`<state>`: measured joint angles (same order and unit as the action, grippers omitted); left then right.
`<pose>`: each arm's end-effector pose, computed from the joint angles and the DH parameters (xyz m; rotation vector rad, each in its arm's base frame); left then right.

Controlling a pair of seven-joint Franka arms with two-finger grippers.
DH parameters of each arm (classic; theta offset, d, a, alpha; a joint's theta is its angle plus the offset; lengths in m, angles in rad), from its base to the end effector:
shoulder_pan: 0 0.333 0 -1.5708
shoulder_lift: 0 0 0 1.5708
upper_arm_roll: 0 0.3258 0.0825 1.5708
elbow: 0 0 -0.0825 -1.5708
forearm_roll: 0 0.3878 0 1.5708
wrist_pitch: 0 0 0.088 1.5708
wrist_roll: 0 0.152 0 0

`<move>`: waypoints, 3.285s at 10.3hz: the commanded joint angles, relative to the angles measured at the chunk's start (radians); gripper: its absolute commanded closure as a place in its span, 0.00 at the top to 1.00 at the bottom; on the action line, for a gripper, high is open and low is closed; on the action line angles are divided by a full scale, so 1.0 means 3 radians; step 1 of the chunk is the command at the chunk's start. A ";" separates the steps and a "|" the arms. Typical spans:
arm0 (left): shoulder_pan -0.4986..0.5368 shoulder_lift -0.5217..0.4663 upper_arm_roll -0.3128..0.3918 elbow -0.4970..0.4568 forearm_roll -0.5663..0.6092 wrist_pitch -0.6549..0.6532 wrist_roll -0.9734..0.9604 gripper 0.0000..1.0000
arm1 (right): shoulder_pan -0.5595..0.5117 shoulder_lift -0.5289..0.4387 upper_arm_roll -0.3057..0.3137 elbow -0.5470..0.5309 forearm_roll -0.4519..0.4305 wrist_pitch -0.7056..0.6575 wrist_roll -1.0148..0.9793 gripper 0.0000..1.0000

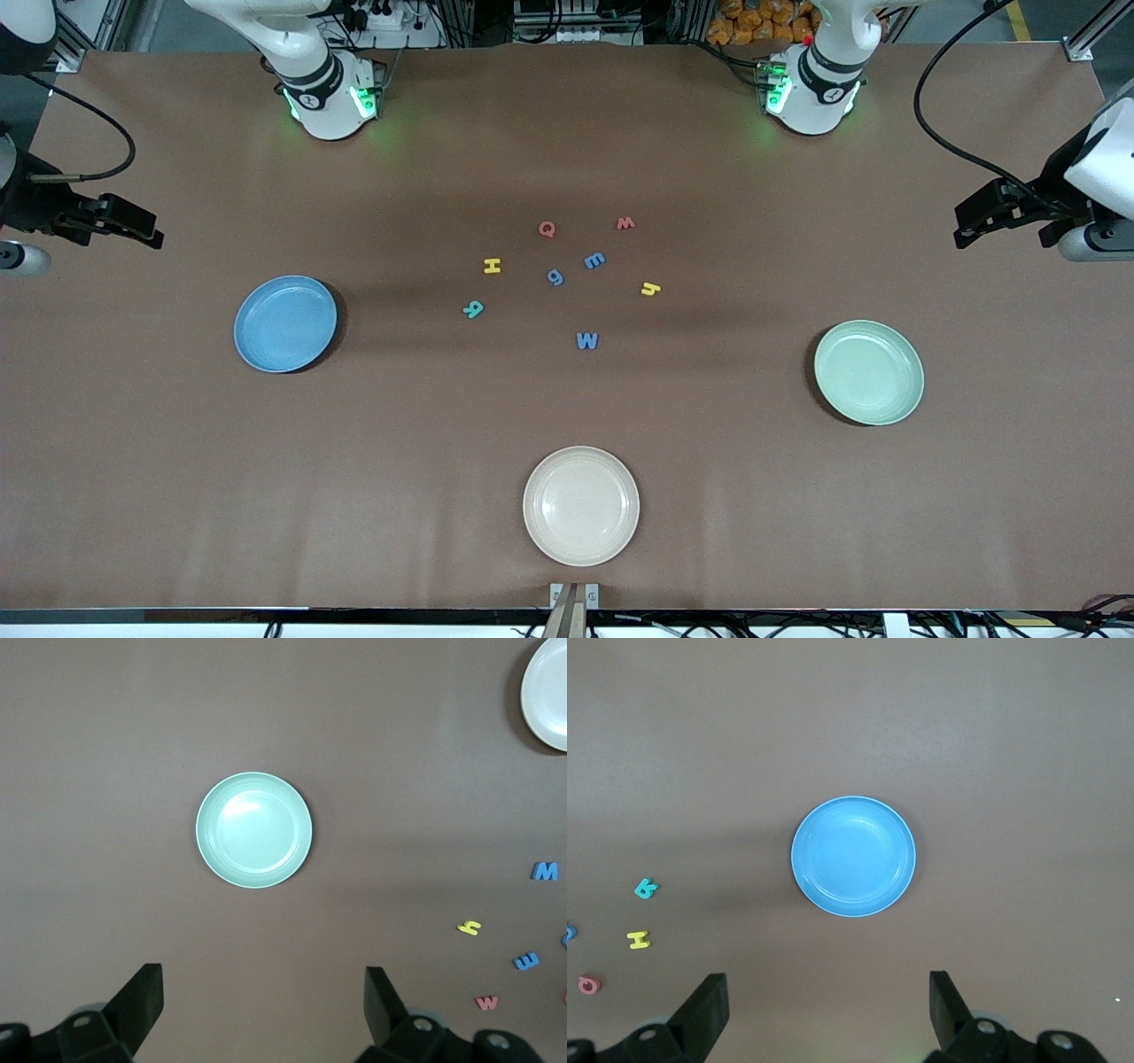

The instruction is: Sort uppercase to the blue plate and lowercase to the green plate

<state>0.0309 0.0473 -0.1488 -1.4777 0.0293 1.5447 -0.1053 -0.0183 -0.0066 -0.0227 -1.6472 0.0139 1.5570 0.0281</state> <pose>0.5691 -0.0608 0.6048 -3.1215 0.0176 -0.0352 0.5476 -0.0204 0.5558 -3.1224 0.1085 0.1305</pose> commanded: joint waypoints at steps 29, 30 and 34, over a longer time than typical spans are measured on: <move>-0.1182 0.1504 -0.0941 -0.1813 0.1016 0.2801 -0.2082 1.00 | 0.0484 0.1488 0.1109 -0.0292 -0.0013 0.1646 0.1509 0.98; -0.1177 0.1544 -0.0941 -0.1829 0.1093 0.2822 -0.2134 1.00 | 0.0617 0.1565 0.1109 -0.0308 -0.0142 0.1687 0.1659 0.98; -0.1182 0.1647 -0.0941 -0.1885 0.1145 0.2950 -0.2282 0.94 | 0.0889 0.1582 0.1109 -0.0771 -0.0143 0.2237 0.2242 0.98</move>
<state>-0.3265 0.5373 -0.4260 -2.0264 0.3350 2.3985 -0.7499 0.2566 0.4924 0.3073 -1.7907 -0.0093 2.1418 0.6453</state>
